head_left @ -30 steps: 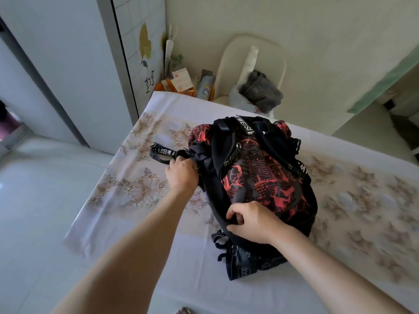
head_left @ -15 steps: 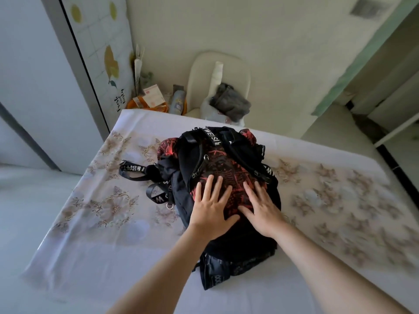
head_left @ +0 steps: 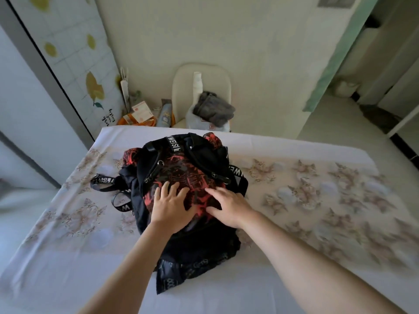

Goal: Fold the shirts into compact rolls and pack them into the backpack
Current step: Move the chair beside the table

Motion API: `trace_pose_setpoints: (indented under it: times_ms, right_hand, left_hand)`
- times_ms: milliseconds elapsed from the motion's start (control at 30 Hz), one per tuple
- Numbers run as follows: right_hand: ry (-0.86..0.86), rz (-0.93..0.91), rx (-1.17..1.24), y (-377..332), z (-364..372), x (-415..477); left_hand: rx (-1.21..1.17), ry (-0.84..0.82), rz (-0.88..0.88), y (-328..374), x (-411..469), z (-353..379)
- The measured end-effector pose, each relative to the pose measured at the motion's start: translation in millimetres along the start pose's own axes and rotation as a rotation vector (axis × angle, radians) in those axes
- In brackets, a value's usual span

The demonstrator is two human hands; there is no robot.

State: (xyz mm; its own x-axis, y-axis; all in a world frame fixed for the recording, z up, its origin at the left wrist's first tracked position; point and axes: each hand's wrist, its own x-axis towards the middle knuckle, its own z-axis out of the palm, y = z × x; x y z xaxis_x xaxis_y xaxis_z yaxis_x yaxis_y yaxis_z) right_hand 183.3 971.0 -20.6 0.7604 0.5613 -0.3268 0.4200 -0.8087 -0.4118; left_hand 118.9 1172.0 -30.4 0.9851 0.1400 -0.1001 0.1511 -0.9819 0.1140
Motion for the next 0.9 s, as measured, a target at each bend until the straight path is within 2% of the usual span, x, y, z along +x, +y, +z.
trace_pose_setpoints:
  times_ms: [67, 133, 267, 500, 633, 767, 900]
  right_hand:
    - [0.086, -0.067, 0.034, 27.5, -16.7, -24.1]
    - [0.104, -0.076, 0.095, 69.2, -32.6, -56.7]
    - [0.11, 0.007, 0.173, 176.3, -66.1, -129.8]
    - [0.219, 0.345, 0.231, 358.5, -109.5, -278.6]
    - [0.289, 0.57, 0.288, 442.8, -101.4, -370.9]
    - [0.347, 0.845, 0.371, 493.0, -85.6, -476.2]
    - [0.403, 1.022, 0.355, 518.1, -79.4, -577.0]
  left_hand:
    - [-0.07, 0.07, -0.064, 36.3, -2.7, -10.3]
    - [-0.177, 0.101, -0.072, 90.1, -8.1, -14.7]
    - [-0.328, 0.038, 0.001, 226.4, -19.1, -13.7]
    - [-0.435, -0.337, 0.274, 447.2, -17.9, 21.2]
    - [-0.467, -0.498, 0.446, 563.0, -20.0, 39.3]
    - [-0.487, -0.596, 0.667, 671.6, -38.1, 59.0]
    - [-0.462, -0.678, 0.869, 766.4, -76.2, 70.0]
